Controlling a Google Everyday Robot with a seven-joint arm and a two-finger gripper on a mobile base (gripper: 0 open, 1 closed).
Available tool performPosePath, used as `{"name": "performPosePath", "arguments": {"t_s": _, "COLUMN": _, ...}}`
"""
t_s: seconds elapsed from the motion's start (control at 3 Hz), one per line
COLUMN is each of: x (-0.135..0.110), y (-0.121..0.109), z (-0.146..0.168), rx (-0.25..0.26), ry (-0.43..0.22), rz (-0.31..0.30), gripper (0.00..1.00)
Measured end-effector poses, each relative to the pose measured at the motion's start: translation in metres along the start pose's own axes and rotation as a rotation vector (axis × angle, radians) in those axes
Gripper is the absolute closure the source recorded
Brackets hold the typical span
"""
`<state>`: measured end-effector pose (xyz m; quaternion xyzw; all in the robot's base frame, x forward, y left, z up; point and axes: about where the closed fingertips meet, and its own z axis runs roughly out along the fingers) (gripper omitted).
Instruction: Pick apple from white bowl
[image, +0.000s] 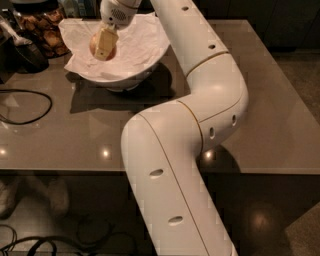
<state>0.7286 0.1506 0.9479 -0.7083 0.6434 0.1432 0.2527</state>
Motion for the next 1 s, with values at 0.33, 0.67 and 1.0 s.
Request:
{"name": "performPosePath", "arguments": {"t_s": 0.33, "x": -0.029, "y": 0.015, "z": -0.022, "rx": -0.007, "ry": -0.043, "rz": -0.065, "gripper": 1.00}}
{"name": "performPosePath", "arguments": {"t_s": 0.67, "x": -0.053, "y": 0.033, "z": -0.053, "rx": -0.010, "ry": -0.101, "rz": -0.120, "gripper": 1.00}}
{"name": "performPosePath", "arguments": {"t_s": 1.0, "x": -0.059, "y": 0.026, "z": -0.051, "rx": 0.016, "ry": -0.118, "rz": -0.118, "gripper": 1.00}}
